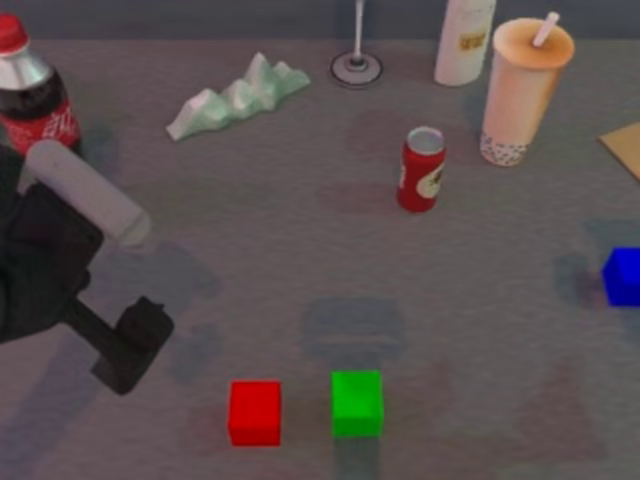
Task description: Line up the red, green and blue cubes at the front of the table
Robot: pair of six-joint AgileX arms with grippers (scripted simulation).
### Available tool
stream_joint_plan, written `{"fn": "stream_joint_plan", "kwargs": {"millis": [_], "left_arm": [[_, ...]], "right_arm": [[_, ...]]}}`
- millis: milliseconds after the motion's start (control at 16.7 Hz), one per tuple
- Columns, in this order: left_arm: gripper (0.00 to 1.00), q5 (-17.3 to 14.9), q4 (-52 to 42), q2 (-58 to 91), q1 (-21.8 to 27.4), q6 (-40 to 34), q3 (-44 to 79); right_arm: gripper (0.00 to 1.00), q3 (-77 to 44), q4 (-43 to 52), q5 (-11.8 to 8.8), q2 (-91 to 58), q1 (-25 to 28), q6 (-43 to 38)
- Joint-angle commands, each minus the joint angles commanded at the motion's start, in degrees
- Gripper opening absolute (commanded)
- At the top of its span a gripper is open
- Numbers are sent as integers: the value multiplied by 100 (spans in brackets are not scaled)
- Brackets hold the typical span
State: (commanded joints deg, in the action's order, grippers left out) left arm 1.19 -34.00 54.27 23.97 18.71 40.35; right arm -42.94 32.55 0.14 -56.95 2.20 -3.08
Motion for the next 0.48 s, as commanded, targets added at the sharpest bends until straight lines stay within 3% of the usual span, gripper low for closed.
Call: {"fn": "stream_joint_plan", "kwargs": {"millis": [480], "left_arm": [[100,-44,2387,-4084,-1895,-1355,-3161]], "right_arm": [[100,-2907,2278,16,-4140,106,-208]]}}
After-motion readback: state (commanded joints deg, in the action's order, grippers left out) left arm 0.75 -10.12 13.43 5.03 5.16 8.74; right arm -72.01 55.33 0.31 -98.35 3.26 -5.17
